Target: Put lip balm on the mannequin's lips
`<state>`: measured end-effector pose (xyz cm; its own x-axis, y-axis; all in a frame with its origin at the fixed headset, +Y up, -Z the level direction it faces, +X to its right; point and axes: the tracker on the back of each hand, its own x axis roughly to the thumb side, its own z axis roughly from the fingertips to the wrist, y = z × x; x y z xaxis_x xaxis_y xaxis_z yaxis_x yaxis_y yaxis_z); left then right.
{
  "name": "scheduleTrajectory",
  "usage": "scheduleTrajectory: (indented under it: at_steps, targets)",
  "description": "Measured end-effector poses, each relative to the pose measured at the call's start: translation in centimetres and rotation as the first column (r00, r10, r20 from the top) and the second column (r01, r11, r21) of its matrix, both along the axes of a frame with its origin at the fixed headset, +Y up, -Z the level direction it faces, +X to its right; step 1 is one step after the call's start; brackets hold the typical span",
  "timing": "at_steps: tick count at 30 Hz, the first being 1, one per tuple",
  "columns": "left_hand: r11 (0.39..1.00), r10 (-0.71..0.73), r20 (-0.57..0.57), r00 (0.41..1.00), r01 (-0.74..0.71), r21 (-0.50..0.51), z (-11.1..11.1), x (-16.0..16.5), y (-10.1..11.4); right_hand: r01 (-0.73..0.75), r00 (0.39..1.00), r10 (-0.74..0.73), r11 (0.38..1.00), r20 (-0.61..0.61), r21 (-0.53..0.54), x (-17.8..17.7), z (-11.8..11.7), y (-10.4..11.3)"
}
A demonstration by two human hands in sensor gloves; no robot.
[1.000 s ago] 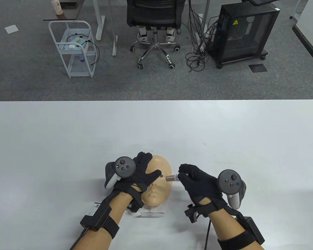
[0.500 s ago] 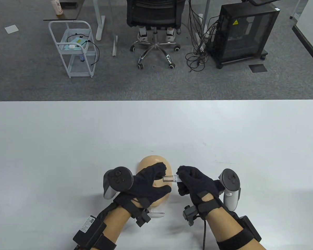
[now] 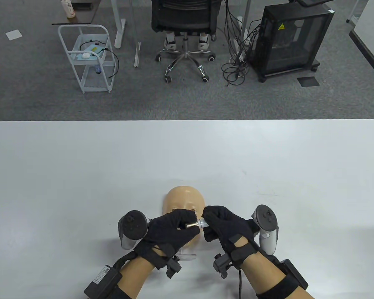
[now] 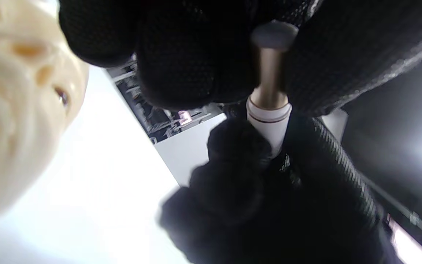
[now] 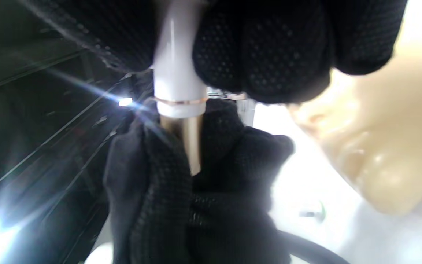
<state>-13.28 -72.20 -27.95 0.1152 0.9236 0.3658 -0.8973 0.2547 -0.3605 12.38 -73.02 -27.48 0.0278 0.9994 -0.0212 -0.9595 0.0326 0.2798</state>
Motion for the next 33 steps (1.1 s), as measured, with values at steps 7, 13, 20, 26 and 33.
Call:
scheduleTrajectory:
  at_steps: [7,13,20,26,33]
  targets:
    - [0.868,0.310,0.017,0.951,-0.276,-0.413,-0.4,-0.2,-2.1,-0.339,0.920,0.373,0.599,0.122,0.726,-1.0,2.2,4.3]
    - [0.670,0.419,-0.018,0.908,-0.323,-0.668,0.4,0.3,-3.8,-0.513,0.762,0.496,0.069,0.417,0.856,-2.0,4.5,6.1]
    - [0.854,0.336,0.099,0.937,-0.258,-0.451,-0.4,-1.6,-1.0,-0.373,0.912,0.356,0.511,0.204,0.774,-0.4,2.5,4.9]
    - [0.997,0.035,-0.164,0.986,-0.045,-0.058,-0.8,-7.6,3.6,-0.163,0.986,0.126,0.819,0.105,0.550,1.4,0.4,3.3]
    - [0.793,-0.609,-0.291,0.738,0.579,-0.192,-2.4,-13.2,3.7,-0.075,0.994,0.042,0.930,0.099,0.360,2.3,-0.7,1.8]
